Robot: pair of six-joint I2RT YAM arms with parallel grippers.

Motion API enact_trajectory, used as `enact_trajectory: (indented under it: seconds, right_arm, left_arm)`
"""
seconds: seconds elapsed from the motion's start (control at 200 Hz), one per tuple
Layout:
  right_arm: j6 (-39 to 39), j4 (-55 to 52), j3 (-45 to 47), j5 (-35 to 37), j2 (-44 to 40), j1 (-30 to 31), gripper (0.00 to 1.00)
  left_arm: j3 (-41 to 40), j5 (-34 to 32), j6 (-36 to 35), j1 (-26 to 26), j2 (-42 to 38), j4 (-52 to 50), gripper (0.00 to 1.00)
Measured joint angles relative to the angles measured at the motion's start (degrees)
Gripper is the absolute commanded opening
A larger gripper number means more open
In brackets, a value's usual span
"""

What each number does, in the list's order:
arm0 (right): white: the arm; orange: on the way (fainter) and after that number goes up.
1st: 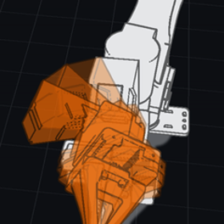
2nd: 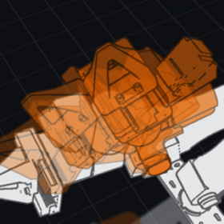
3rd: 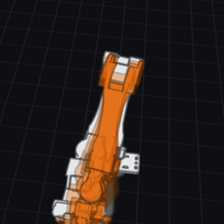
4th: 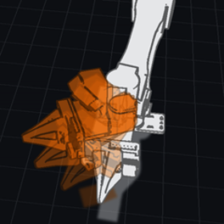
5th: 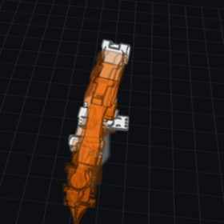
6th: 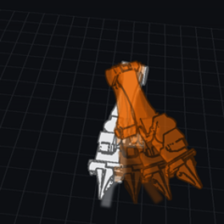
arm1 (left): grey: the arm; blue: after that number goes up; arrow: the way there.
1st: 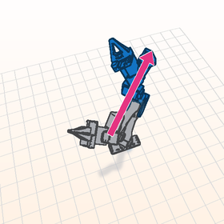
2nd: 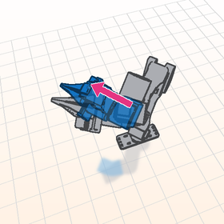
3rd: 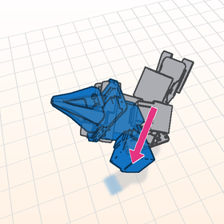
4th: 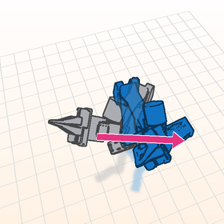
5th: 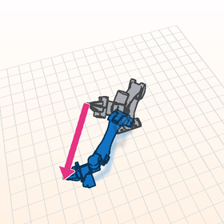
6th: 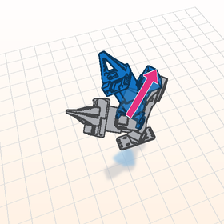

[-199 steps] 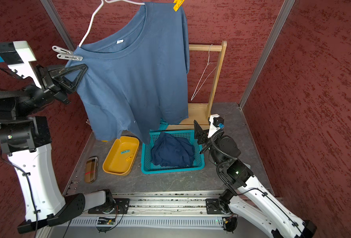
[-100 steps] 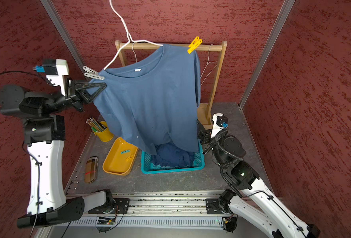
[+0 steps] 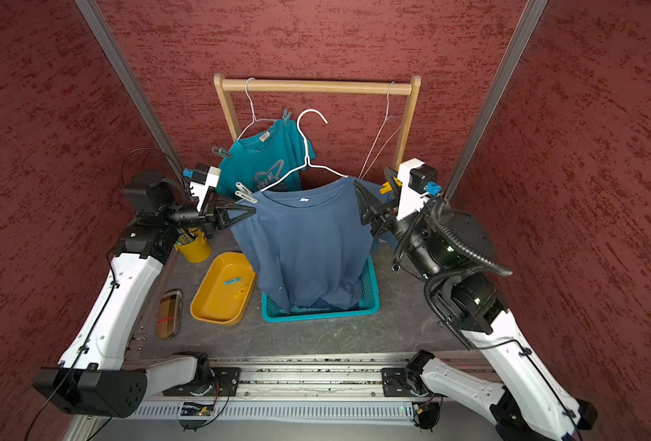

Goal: Remove the clothespins securing t-shirts to the hanger
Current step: Pick up the hanger from the clothes rail.

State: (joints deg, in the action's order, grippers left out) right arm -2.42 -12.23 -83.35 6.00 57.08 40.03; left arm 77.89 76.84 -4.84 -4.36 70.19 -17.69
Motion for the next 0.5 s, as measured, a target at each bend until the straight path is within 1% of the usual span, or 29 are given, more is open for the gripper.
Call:
enact_trajectory:
  seconds: [0.175,0.411,0.451,0.471,0.501]
  right_arm:
    - [0.94,0.92,0.83,-3.17,6.34,0.00,0.71]
    - [2.80,1.55,1.09,-1.44,12.76,0.00,0.70]
    - [3.15,1.97,1.36,-1.46,13.14,0.00,0.66]
    - [3.28,2.16,1.53,-1.49,13.22,0.00,0.62]
    - [3.39,2.51,1.86,-1.53,13.27,0.00,0.52]
  left_arm:
    - [-4.46,-3.69,-5.42,-3.48,0.02,-2.51,0.00]
    - [-8.46,-7.65,-11.52,-6.54,-0.44,-4.66,0.00]
    - [-8.87,-8.22,-12.22,-6.91,-0.59,-4.87,0.00]
    - [-9.07,-8.50,-12.63,-7.08,-0.68,-5.01,0.00]
    - [-9.33,-8.90,-13.14,-7.28,-0.81,-5.16,0.00]
